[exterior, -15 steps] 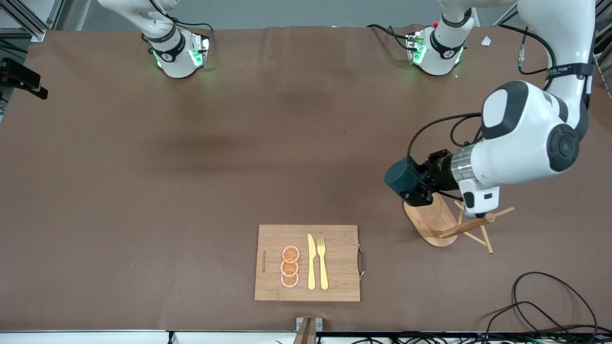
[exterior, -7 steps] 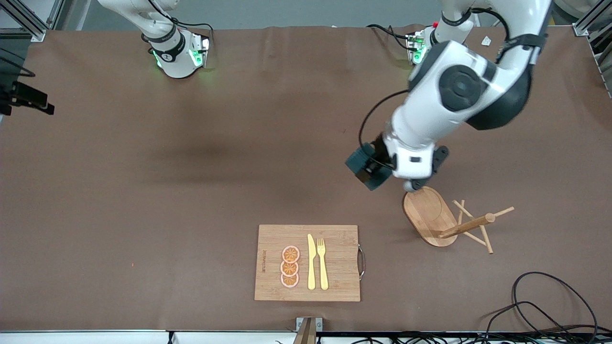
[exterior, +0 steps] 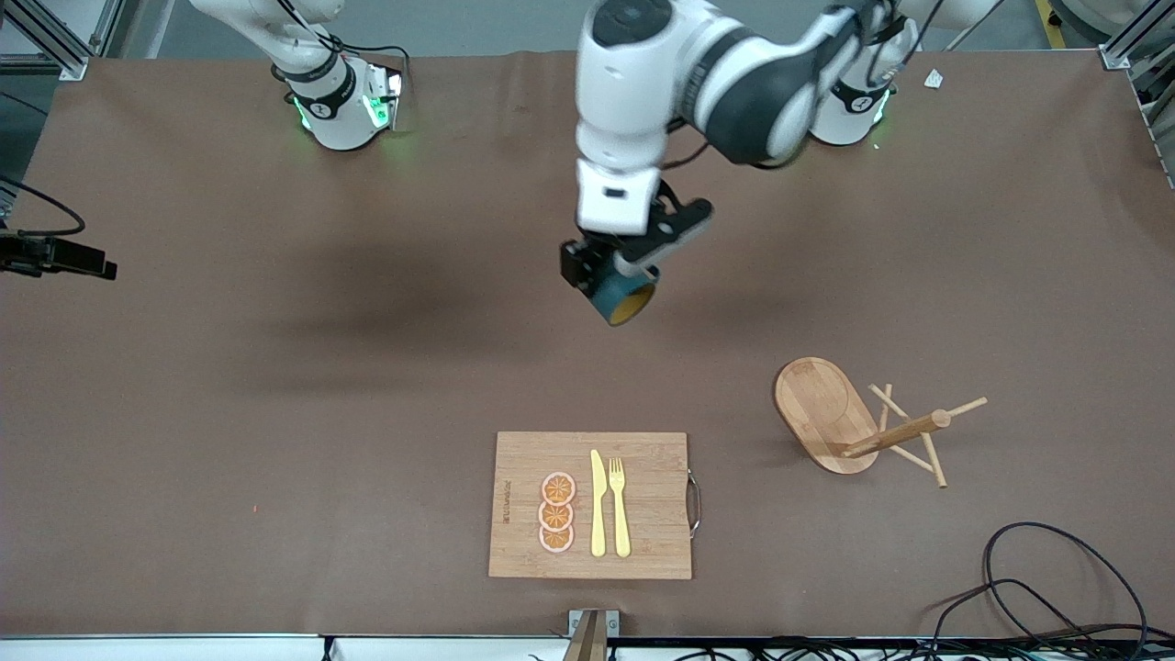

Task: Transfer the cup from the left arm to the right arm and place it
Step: 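Lift the teal mug off the stand peg with the left gripper, then carry the mug to mid-table with the left gripper while the right gripper approaches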

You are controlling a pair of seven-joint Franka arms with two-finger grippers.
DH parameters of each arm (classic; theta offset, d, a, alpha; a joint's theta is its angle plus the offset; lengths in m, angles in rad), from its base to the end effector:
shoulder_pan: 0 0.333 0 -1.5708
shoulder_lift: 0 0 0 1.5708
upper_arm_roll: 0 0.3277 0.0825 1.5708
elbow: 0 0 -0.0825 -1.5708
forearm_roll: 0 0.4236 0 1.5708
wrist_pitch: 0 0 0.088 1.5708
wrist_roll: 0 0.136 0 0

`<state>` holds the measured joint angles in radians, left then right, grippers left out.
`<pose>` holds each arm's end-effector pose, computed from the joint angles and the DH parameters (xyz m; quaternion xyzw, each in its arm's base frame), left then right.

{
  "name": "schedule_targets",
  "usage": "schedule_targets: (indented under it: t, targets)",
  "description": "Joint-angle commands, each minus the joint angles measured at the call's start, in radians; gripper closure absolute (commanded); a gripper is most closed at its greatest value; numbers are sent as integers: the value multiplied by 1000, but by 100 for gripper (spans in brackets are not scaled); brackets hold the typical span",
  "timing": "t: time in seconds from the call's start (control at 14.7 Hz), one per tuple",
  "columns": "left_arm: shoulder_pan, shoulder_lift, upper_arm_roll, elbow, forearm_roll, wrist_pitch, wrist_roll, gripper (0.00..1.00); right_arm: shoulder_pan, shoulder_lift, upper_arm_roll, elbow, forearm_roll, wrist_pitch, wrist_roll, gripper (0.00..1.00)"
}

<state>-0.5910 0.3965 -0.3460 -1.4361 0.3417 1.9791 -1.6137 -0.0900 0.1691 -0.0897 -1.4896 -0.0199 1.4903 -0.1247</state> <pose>0.4902 -0.5546 0.4674 0.9468 0.2947 0.1179 0.0527 0.6196 -0.1115 0.5388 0.9960 -0.0274 -0.0854 0.0046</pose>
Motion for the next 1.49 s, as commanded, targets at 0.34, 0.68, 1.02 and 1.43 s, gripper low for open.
schedule_targets:
  t: [0.34, 0.68, 1.02, 1.43]
  targets:
    - [-236, 93, 9, -36, 411, 12, -66, 37, -25, 125, 11, 2, -29, 175, 8, 0]
    - [-311, 169, 9, -33, 679, 39, -127, 37, -42, 184, 13, -6, -9, 278, 31, 0]
    - [-365, 255, 9, -35, 949, 66, -270, 37, -17, 208, 16, -11, 3, 286, 215, 0]
    - [-401, 444, 12, -36, 1406, 64, -648, 38, 21, 228, 18, -18, 18, 289, 376, 0]
